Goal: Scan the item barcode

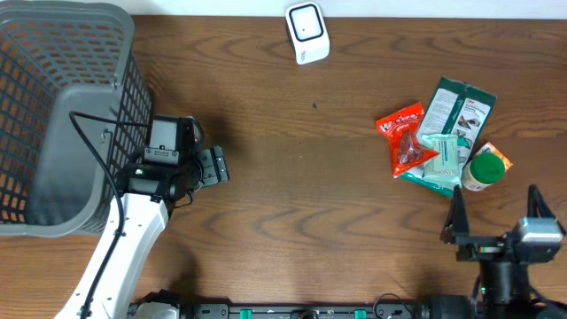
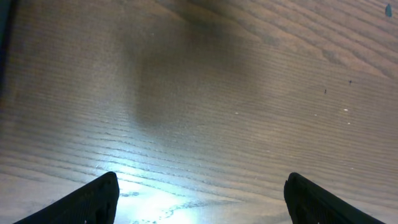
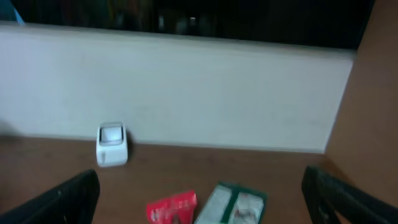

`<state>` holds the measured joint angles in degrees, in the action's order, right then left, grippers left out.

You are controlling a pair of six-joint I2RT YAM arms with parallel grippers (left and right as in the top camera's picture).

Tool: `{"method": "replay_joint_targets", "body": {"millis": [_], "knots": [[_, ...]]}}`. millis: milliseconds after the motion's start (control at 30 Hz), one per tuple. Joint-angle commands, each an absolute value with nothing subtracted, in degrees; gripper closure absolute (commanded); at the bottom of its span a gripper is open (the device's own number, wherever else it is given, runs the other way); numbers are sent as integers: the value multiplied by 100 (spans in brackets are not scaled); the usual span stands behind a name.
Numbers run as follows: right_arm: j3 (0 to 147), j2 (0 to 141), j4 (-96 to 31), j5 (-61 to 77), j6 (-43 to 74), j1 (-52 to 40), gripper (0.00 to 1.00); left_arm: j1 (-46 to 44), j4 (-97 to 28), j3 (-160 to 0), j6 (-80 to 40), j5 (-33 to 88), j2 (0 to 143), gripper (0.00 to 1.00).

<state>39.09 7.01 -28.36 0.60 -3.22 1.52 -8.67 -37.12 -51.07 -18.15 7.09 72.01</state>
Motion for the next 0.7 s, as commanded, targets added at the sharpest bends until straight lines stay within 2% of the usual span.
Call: {"method": "replay_joint_targets", "body": {"millis": [0,433,667], "knots": [[3273,248,-2255,54,-270,141,1,-843,-3728,-5094,-1789,635,7223,15],[1081,32,1929,187,38,141,1,-843,-3728,-5094,-1789,635,7223,15],[281,32,2276,357,40,141,1,-843,-3728,-5094,-1789,635,7225,15]]}}
